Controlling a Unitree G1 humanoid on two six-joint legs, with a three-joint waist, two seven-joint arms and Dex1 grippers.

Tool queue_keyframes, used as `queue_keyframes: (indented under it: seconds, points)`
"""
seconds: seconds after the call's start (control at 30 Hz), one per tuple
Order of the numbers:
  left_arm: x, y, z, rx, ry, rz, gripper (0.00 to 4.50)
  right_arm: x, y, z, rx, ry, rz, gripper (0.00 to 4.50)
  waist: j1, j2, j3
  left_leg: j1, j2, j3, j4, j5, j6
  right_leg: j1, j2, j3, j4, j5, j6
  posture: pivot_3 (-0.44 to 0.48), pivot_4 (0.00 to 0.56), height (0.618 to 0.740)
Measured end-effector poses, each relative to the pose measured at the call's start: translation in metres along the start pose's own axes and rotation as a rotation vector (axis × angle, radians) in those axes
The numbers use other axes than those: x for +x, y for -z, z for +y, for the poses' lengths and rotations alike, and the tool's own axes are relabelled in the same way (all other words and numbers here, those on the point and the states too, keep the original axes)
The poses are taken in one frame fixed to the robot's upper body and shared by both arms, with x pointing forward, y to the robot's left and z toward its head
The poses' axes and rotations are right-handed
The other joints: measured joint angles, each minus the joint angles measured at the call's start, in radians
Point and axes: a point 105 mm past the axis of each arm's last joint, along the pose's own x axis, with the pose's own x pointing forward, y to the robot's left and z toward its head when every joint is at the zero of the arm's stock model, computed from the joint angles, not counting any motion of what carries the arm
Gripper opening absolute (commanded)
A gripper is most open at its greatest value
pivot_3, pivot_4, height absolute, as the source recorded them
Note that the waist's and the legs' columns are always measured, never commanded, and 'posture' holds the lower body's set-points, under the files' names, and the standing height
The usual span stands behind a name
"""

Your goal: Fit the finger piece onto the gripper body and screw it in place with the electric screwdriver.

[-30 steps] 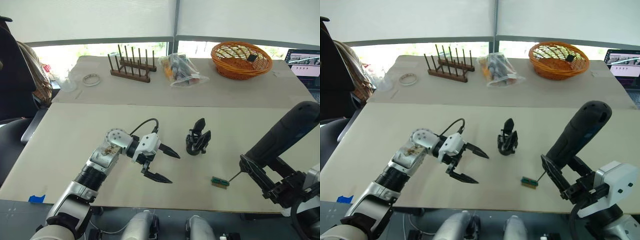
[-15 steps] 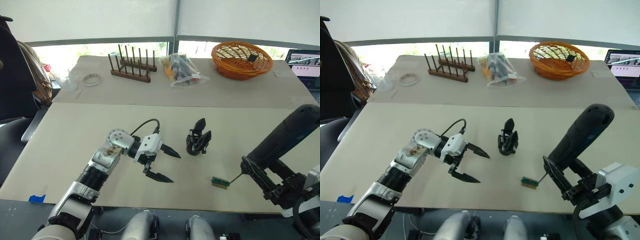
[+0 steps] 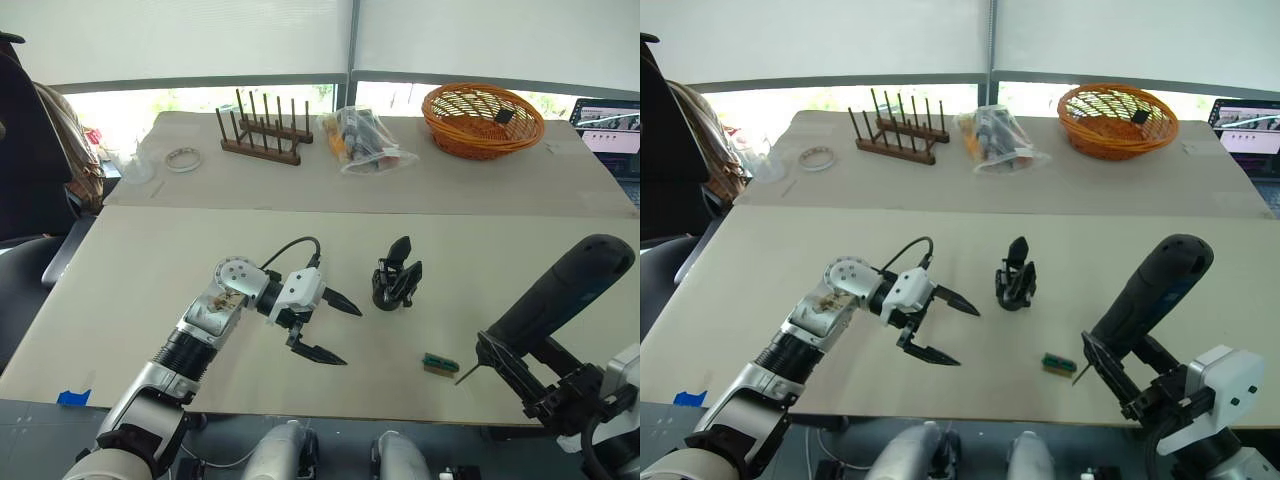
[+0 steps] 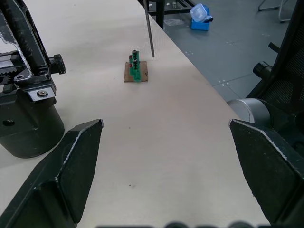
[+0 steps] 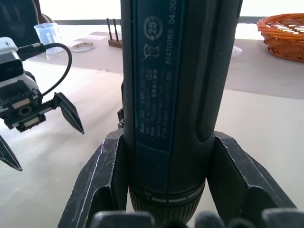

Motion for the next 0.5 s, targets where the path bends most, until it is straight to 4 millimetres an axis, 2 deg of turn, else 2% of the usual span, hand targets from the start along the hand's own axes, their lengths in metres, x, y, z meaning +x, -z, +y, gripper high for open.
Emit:
queue_keyframes:
  seconds: [0.1,0.2,0.27,0.5]
  points:
    - [0.001,-0.001,0.000,0.002,-0.001,-0.004,4.50,0.003,-0.013,-0.002,-0.034,0.000,-0.029,1.93,-0.001,0.000,0.000,0.000,0.000,0.000,0.000,0.000,0.000,0.000,0.000,0.000,0.000,0.000,0.000,0.000,0.150,0.740]
    - [0.002,-0.001,0.001,0.005,0.001,-0.006,4.50,0.012,-0.034,0.000,-0.070,-0.027,-0.090,1.93,-0.002,-0.001,0.000,0.000,0.000,0.000,0.000,0.000,0.000,0.000,0.000,0.000,0.000,0.000,0.000,0.000,0.150,0.740]
    - [0.003,-0.001,0.001,0.006,0.002,-0.007,4.50,0.018,-0.042,0.001,-0.079,-0.037,-0.108,1.93,0.000,-0.001,0.000,0.000,0.000,0.000,0.000,0.000,0.000,0.000,0.000,0.000,0.000,0.000,0.000,0.000,0.150,0.740]
    - [0.004,0.000,0.002,-0.001,0.001,-0.005,4.50,0.026,-0.041,0.001,-0.068,-0.028,-0.071,1.93,0.003,-0.002,0.000,-0.001,0.000,0.000,0.001,0.000,0.000,0.000,-0.001,0.000,-0.001,0.000,0.000,0.000,0.150,0.740]
